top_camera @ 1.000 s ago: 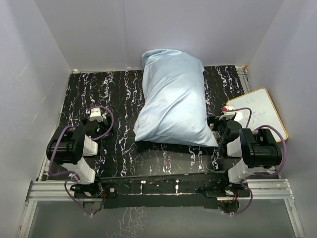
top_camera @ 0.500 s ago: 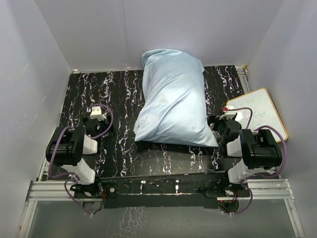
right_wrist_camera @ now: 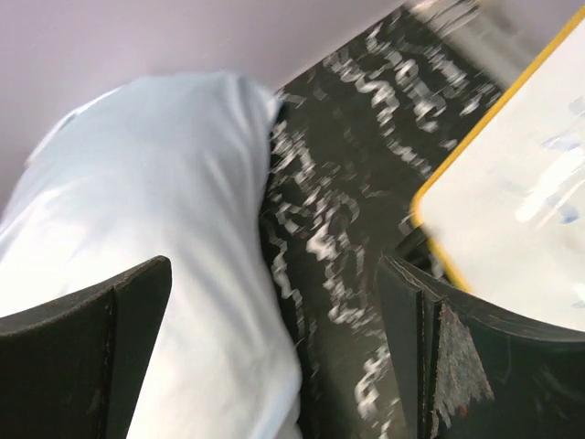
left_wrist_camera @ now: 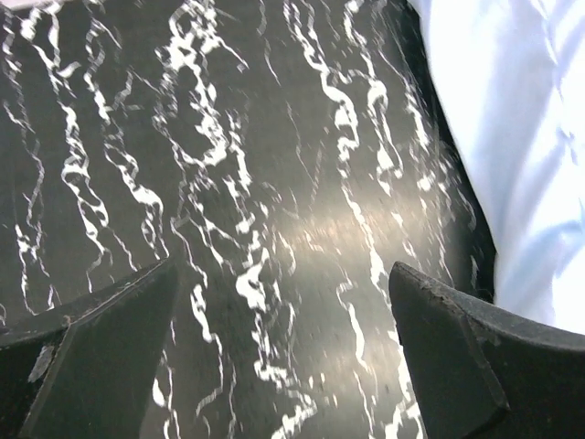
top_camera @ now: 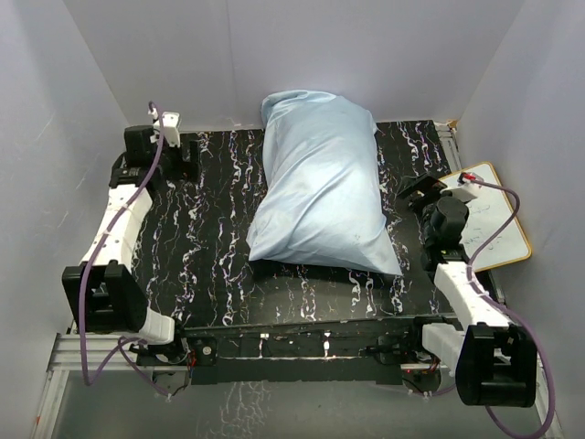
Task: Remove the pillowcase from the pillow
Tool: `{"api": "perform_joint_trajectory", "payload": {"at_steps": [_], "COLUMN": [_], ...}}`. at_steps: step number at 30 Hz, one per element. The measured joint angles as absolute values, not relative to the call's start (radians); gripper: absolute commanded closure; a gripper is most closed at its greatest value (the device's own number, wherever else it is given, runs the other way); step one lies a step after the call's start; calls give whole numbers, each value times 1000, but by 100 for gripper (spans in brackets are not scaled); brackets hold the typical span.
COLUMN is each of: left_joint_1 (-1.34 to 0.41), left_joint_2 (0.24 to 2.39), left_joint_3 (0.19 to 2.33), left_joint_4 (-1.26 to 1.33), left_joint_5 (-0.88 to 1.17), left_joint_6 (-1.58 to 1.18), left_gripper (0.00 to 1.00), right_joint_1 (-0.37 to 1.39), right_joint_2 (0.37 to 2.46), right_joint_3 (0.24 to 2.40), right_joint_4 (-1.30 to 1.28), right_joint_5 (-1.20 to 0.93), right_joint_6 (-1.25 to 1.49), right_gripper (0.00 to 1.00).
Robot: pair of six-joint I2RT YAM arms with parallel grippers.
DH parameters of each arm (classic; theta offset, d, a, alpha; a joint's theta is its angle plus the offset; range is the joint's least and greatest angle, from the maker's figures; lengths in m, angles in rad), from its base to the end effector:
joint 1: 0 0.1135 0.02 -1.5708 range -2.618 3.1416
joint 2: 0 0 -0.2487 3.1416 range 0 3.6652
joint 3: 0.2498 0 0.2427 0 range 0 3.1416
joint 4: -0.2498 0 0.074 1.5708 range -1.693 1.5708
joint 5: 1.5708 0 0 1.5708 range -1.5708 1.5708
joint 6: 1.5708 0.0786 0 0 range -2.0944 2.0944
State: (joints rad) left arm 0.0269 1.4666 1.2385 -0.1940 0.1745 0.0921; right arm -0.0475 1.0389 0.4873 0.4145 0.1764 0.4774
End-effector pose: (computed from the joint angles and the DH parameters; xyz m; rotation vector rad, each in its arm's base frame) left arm 0.3751 -0.0036 0.3041 0.1769 1.9795 -0.0969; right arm 0.2746 -0.0269 0.2350 0.5688 1.6112 0.1695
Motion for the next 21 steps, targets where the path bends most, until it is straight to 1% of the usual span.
{"api": "perform_joint_trajectory", "payload": {"at_steps": [2,4,6,8,12,16,21], "left_joint_1": [33,38,38,38,38,38,39], "left_joint_2": [1449,1427,1418,1416,1417,1430,1468], "left_joint_3": [1296,1304,1299,1280,1242,1230,1258], "left_joint_4": [-336,-449,-533,-607,-669,-718,-780], "left_joint_5": [223,260,282,303,331,365,401], "left_joint_6": [117,140,160,187,210,213,219], "left_gripper": [3,3,3,3,3,3,3], "right_joint_1": [-48,-47,-39,-3,161,311,521], "right_joint_2": [1013,1009,1044,1099,1164,1164,1151], "right_joint_3": [464,427,412,417,421,431,429], "right_joint_4": [403,404,384,352,280,253,250], "right_joint_5": [99,-1,-85,-121,-101,-73,2], "right_joint_6": [541,588,616,623,604,598,622], "right_gripper": [2,2,2,2,4,9,10]}}
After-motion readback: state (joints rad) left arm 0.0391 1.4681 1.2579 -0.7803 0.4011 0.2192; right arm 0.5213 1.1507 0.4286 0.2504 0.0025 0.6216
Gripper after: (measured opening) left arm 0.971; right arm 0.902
